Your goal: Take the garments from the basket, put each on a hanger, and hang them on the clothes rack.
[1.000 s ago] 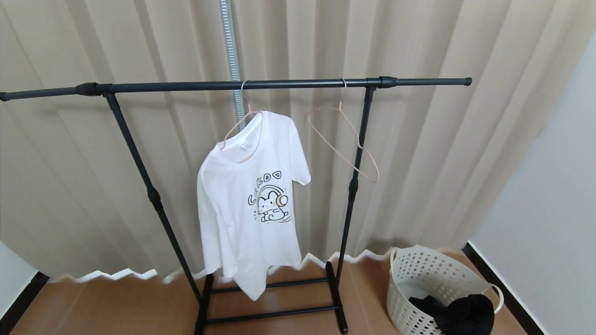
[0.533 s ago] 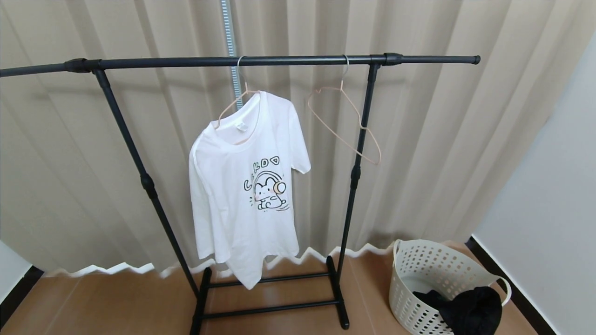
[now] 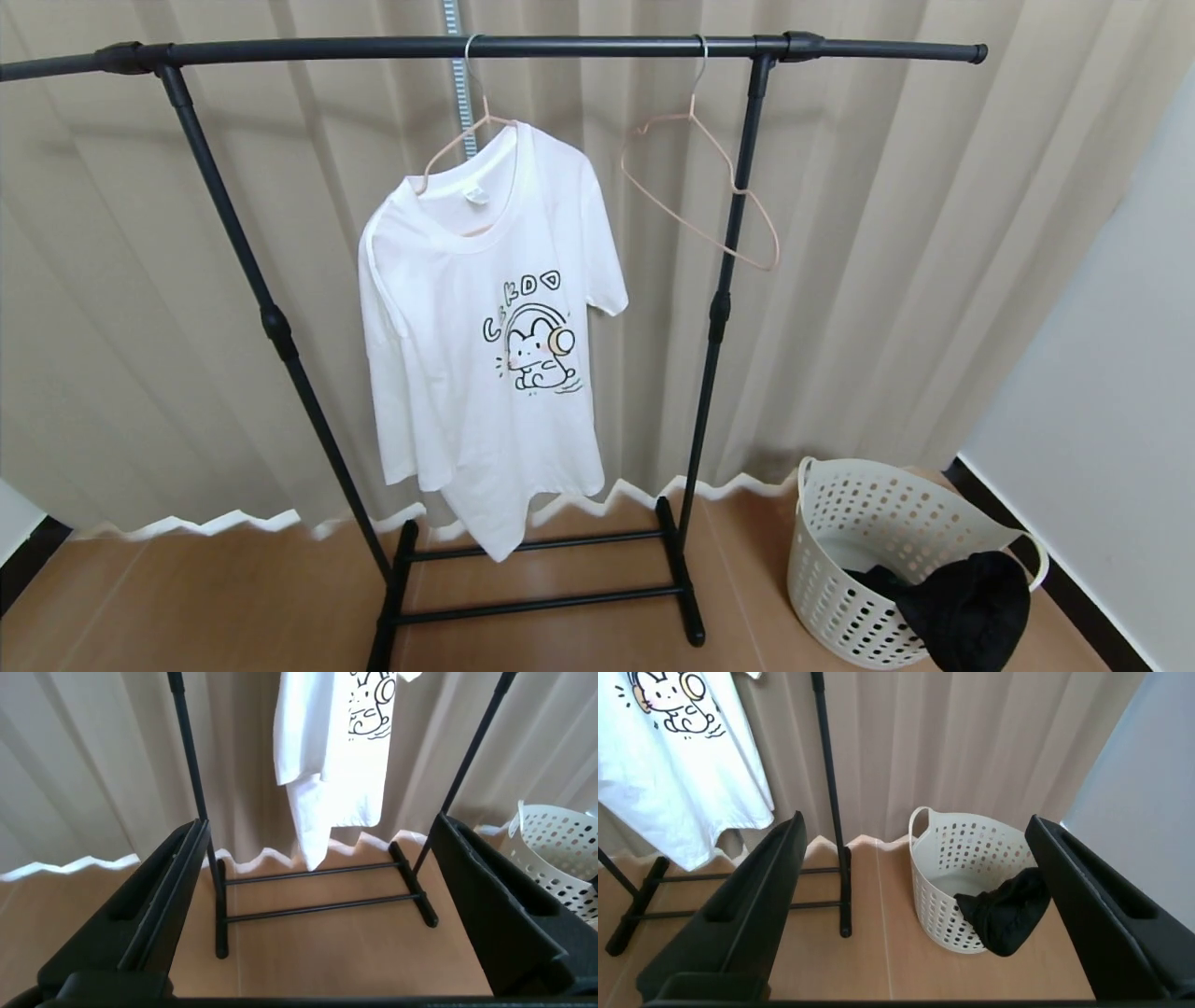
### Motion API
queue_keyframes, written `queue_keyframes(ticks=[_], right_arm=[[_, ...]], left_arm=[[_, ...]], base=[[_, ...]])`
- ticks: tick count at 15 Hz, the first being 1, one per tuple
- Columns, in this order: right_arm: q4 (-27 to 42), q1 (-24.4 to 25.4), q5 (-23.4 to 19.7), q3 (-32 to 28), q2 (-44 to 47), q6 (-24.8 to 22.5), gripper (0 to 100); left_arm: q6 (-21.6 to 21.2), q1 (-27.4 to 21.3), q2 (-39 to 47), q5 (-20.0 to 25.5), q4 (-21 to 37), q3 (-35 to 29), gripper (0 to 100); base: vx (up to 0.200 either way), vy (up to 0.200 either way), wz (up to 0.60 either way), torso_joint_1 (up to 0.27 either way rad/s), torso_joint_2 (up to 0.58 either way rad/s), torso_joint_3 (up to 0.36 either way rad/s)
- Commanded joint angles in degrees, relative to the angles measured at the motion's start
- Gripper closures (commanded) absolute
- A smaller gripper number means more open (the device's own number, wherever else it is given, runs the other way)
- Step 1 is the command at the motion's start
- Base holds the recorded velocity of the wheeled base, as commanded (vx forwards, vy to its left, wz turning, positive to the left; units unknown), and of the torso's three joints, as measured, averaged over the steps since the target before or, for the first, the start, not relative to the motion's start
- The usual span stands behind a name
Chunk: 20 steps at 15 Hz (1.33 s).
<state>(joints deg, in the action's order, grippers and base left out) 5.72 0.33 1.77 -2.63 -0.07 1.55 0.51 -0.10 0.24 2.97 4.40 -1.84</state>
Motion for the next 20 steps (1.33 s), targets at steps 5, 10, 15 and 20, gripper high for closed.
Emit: queue_keyframes(ticks=[5,10,15,20], right_arm=[[0.0,0.0,0.1,0.0,0.1,0.0,0],[0.0,0.0,0.0,0.0,0.1,0.0,0],[0.0,0.0,0.1,0.1,0.1,0.0,0],[0.0,0.0,0.1,0.1,0.1,-0.1,0]], left_arm=[[0.0,0.0,0.1,0.0,0.0,0.0,0],[0.0,0.0,0.1,0.0,0.0,0.0,0],[0.0,0.0,0.1,0.0,0.0,0.0,0],[0.0,0.0,0.1,-0.1,0.0,0.0,0]], base=[[0.0,0.0,0.0,-0.152,0.49,0.338],[0.0,0.0,0.0,-0.1,0.47,0.359],[0.0,0.0,0.0,-0.017,0.12,0.1],[0.0,0.0,-0.48,-0.002,0.01,0.005]])
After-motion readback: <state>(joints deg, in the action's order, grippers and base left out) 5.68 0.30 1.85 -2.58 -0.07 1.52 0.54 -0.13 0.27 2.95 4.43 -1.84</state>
